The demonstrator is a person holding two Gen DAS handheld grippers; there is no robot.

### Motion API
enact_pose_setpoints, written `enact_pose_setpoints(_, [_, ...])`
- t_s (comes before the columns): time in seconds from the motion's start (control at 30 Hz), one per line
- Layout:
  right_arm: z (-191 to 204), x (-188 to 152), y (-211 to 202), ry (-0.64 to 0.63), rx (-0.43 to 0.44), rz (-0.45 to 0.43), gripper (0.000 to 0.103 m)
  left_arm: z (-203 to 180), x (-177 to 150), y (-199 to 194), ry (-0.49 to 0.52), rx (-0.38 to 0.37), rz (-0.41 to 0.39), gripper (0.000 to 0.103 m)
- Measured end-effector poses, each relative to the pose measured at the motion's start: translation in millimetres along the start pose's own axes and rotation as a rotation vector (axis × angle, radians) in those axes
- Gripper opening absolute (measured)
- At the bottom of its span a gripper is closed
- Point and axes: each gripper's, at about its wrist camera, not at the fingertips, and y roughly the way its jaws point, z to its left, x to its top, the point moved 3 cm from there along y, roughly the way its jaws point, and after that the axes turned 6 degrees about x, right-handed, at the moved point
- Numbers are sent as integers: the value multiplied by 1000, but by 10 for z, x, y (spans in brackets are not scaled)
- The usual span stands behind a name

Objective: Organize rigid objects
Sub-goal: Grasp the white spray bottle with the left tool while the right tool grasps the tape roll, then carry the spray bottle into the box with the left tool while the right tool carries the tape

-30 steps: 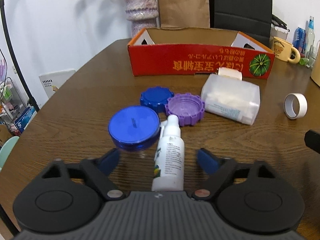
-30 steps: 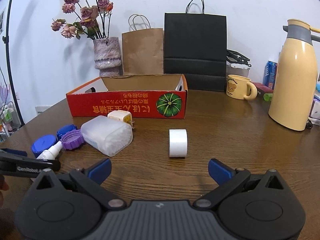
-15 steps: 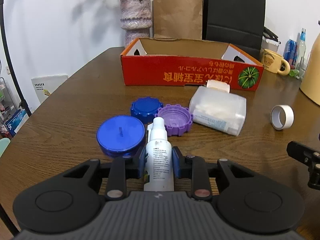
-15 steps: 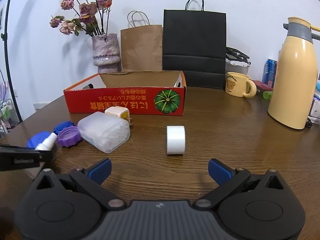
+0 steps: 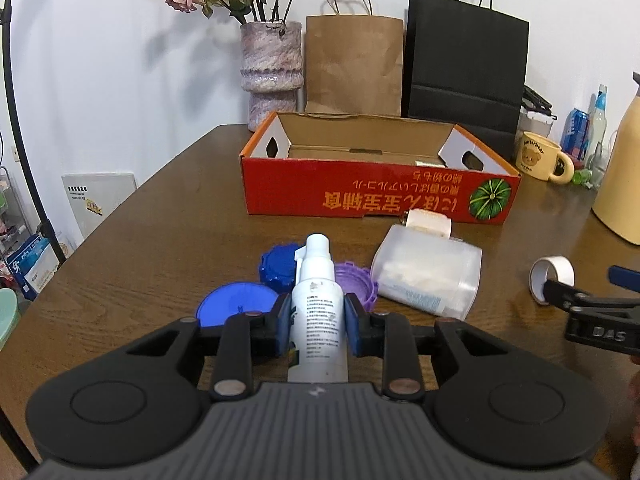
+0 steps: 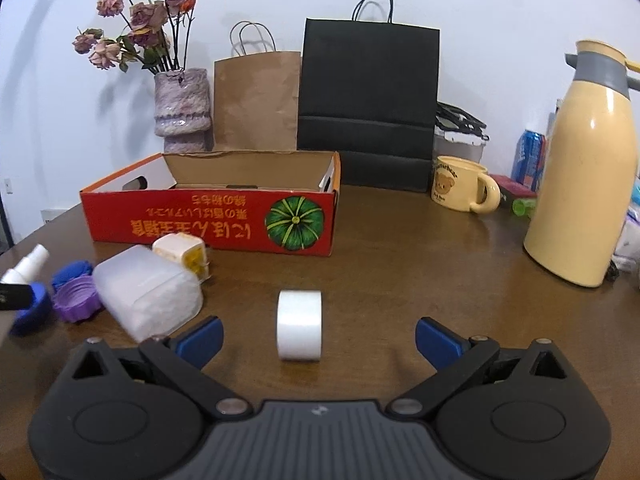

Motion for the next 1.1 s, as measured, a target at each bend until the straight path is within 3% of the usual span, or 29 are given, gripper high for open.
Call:
enact_pose_setpoints(0.17, [-19, 38, 248, 23, 23, 42, 79, -2, 51, 15, -1, 3, -10, 28])
enact_pose_setpoints(0.2, [-23, 44, 281, 28, 28, 50, 70, -2, 59, 17, -1, 2, -12, 28])
enact_pose_setpoints(0.23, [-26, 47, 306, 35, 34, 57, 50, -2, 67, 18, -1, 1, -14, 28])
enact_pose_setpoints(0.3, [-40, 40, 329, 54, 67, 71, 24, -3, 76, 26, 0, -2, -16, 28])
enact_pose_setpoints(0.67, [10, 124, 147, 52, 91, -8, 24, -33, 181, 73, -3, -4, -27, 28])
enact_pose_setpoints(1.1, [238, 514, 70, -2, 127, -98, 24, -81, 506, 81, -16, -16, -80, 28])
